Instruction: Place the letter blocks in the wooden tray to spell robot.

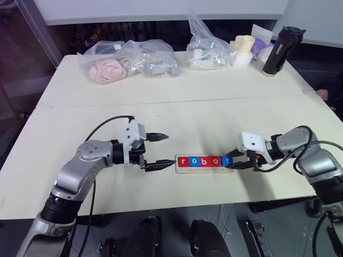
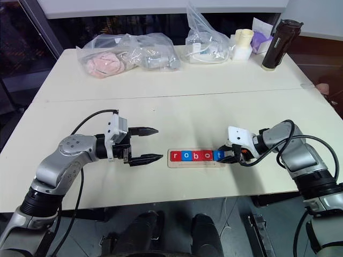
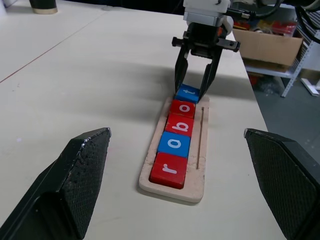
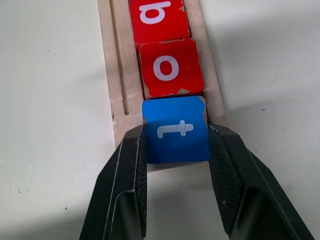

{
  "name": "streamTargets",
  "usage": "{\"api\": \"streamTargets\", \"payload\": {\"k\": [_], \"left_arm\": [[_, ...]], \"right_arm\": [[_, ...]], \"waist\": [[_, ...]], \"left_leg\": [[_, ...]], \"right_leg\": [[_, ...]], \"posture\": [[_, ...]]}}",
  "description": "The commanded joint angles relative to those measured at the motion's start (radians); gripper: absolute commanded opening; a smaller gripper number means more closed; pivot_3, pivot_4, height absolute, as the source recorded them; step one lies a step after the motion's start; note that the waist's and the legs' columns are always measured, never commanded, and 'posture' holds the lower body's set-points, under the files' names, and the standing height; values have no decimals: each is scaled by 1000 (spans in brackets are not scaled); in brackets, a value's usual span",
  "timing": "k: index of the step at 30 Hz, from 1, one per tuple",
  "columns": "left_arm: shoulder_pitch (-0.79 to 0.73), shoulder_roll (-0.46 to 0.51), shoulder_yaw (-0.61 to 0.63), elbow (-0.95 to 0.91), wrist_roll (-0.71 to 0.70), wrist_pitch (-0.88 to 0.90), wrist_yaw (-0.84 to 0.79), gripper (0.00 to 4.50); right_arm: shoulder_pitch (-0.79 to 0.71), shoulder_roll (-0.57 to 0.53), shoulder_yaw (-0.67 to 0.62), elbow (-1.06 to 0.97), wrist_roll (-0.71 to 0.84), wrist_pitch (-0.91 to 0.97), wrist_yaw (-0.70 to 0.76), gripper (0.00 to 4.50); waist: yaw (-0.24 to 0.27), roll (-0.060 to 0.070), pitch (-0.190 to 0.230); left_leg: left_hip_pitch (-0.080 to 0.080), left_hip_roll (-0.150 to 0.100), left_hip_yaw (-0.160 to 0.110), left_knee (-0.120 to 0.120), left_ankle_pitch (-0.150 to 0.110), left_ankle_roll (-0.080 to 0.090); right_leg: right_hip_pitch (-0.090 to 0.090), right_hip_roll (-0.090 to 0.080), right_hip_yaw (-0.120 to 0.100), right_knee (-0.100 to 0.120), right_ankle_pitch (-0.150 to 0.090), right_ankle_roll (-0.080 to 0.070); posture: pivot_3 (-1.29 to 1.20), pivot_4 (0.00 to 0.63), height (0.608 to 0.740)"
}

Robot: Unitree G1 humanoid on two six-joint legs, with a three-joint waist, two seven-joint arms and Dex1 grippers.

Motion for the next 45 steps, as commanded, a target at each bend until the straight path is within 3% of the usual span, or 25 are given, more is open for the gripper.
{"api": "streamTargets", "payload": {"k": [1, 24, 30, 31, 45], "left_arm": [[2, -1, 21, -39, -14, -10, 4, 4500], [5, -4, 19, -37, -7, -18, 9, 4500], [3, -6, 18, -34, -6, -21, 10, 4500], [2, -7, 18, -34, -6, -22, 10, 4500], [0, -9, 19, -32, -8, -18, 4, 4500]], "right_arm": [[-32, 5, -5, 4, -5, -7, 10, 1125], [-57, 33, 11, 1, -25, 12, 38, 1125], [-67, 32, 8, 1, -26, 14, 43, 4165], [-68, 32, 6, 1, -28, 13, 42, 4417], [-84, -11, -128, 33, -47, 26, -131, 4417]], "waist": [[0, 0, 0], [0, 0, 0], [0, 0, 0], [0, 0, 0], [2, 0, 0]], "left_leg": [[0, 0, 0, 0, 0, 0], [0, 0, 0, 0, 0, 0], [0, 0, 0, 0, 0, 0], [0, 0, 0, 0, 0, 0], [0, 0, 0, 0, 0, 0]], "right_leg": [[0, 0, 0, 0, 0, 0], [0, 0, 0, 1, 1, 1], [0, 0, 0, 1, 1, 1], [0, 0, 0, 1, 1, 1], [0, 0, 0, 1, 1, 2]], "posture": [[0, 150, 725], [0, 150, 725], [0, 150, 725], [0, 150, 725], [0, 150, 725]]}}
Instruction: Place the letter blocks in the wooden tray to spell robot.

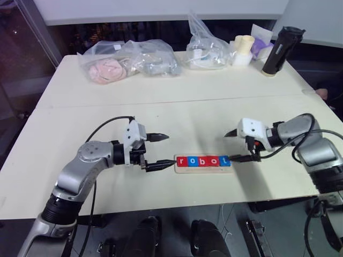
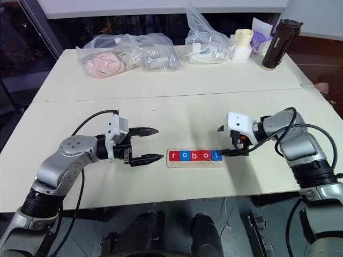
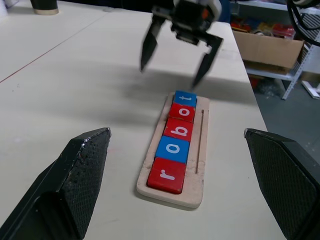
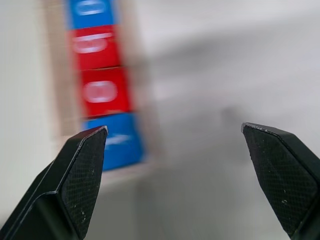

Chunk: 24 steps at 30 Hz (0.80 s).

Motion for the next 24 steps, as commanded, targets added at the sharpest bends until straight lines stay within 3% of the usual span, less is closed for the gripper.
{"api": "streamTargets", "payload": {"k": [1, 7, 24], "left_arm": [[-5, 1, 18, -29, -7, -17, -1, 4500], [-16, 1, 16, -16, -7, -19, -12, 4500], [-18, 3, 20, -15, -6, -17, -14, 4500]], "right_arm": [[30, -43, -55, -10, -5, -22, -42, 4417], [102, -44, -65, -42, -8, -41, -87, 4417], [132, -23, -41, -89, 4, -18, -92, 4417]], "waist": [[0, 0, 0], [-4, 0, 0], [-2, 0, 0]], "left_leg": [[0, 0, 0, 0, 0, 0], [0, 0, 0, 0, 0, 0], [1, 0, 1, 1, 0, 0]], "right_leg": [[0, 0, 0, 0, 0, 0], [0, 0, 0, 0, 0, -1], [-1, 0, 1, 4, -1, -1]], "posture": [[0, 150, 725], [0, 150, 725], [0, 150, 725]]}}
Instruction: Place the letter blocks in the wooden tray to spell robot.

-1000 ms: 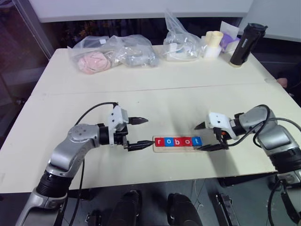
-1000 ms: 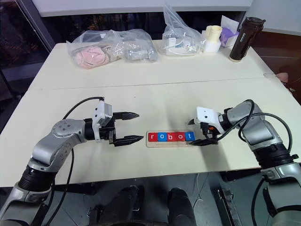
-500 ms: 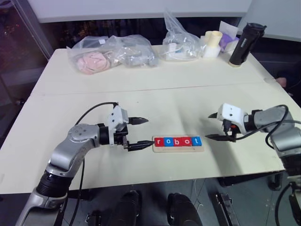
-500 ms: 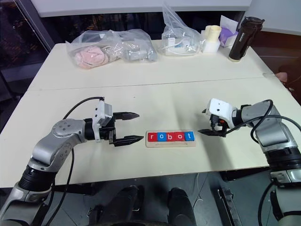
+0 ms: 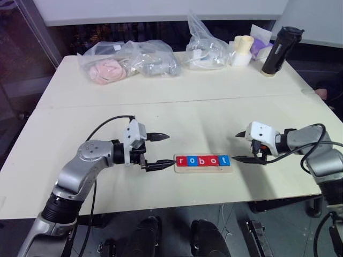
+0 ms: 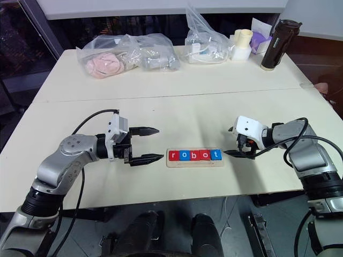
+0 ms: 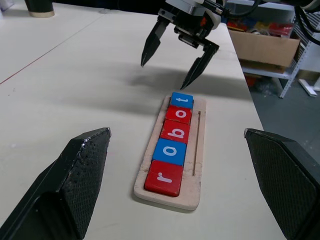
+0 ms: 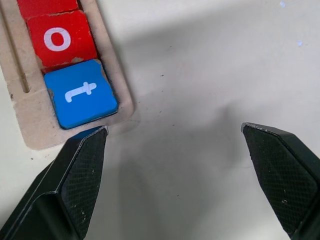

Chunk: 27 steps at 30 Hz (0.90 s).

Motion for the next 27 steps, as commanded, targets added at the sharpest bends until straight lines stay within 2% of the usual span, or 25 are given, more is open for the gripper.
{"api": "streamTargets", "payload": {"k": [1, 27], "left_arm": [[-7, 3, 20, -20, -6, -17, -1, 4500], [1, 4, 20, -29, -9, -14, 2, 4500]], "right_arm": [[-4, 2, -3, -43, 9, -5, 5, 4417], [6, 17, -2, -121, 20, 40, 13, 4417]], "waist": [[0, 0, 0], [0, 0, 0]], "left_leg": [[0, 0, 0, 0, 0, 0], [0, 0, 0, 0, 0, 0]], "right_leg": [[0, 0, 0, 0, 0, 0], [0, 0, 0, 0, 0, 0]], "posture": [[0, 150, 725], [0, 150, 725]]}}
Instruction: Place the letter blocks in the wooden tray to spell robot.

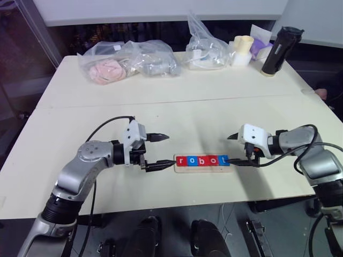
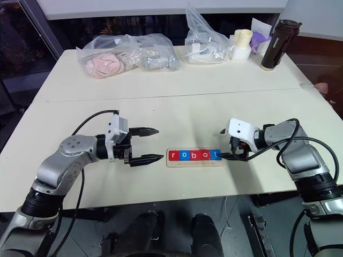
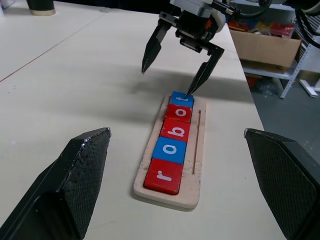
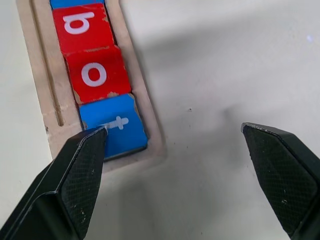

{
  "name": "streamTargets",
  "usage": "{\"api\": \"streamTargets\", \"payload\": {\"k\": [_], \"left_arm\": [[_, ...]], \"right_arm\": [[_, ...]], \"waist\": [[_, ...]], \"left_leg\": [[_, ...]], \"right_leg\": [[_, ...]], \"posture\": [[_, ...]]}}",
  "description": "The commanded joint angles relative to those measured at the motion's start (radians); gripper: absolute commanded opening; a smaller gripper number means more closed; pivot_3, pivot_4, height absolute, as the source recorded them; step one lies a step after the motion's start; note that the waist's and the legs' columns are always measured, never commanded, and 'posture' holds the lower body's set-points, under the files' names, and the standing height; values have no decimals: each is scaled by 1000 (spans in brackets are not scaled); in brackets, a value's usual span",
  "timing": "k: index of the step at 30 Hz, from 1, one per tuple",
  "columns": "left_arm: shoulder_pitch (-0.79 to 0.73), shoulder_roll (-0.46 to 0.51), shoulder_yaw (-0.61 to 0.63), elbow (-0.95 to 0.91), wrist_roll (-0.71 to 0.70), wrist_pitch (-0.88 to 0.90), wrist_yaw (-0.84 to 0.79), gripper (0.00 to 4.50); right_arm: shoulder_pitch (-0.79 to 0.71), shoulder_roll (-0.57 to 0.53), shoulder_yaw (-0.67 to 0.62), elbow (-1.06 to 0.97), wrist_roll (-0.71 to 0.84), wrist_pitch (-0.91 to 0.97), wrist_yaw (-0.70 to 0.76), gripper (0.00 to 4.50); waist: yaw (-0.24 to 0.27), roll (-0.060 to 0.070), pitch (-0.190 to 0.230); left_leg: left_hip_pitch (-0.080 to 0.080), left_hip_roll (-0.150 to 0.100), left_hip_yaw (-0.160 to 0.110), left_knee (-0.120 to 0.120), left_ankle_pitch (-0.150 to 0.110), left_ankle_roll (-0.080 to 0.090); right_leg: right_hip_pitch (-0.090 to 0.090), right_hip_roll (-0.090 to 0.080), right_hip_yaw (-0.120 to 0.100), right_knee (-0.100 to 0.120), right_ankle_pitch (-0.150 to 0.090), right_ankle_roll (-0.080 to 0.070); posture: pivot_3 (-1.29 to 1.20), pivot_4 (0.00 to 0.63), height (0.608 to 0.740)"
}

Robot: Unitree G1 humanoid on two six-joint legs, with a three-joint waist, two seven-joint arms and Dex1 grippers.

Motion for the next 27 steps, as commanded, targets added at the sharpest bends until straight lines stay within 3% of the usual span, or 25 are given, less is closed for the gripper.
{"api": "streamTargets", "payload": {"k": [1, 10, 18, 27], "left_arm": [[-7, 4, 20, -27, -9, -15, -3, 4500], [5, 12, 32, -42, -12, 10, 19, 4500], [109, 47, 76, -111, -25, 54, 75, 4500], [193, 82, 110, -176, -56, 92, 87, 4500]], "right_arm": [[2, -17, -23, -27, 12, -1, -3, 4417], [63, -58, -118, -115, 70, 66, -31, 4417], [229, 8, -292, -335, 122, 258, -260, 4417], [399, 31, -392, -504, 211, 390, -334, 4417]], "waist": [[0, 0, 0], [1, 0, 0], [1, 0, 0], [1, 0, 0]], "left_leg": [[0, 0, 0, 0, 0, 0], [0, 0, 0, 0, 0, 0], [0, 0, 0, 0, 0, 0], [0, 0, 0, 0, 0, -1]], "right_leg": [[0, 0, 0, 0, 0, 0], [0, 0, 0, 0, 0, 0], [-1, -1, 2, 1, -1, -1], [0, -1, 1, 0, -1, -1]], "posture": [[0, 150, 725], [0, 150, 725], [0, 150, 725], [0, 150, 725]]}}
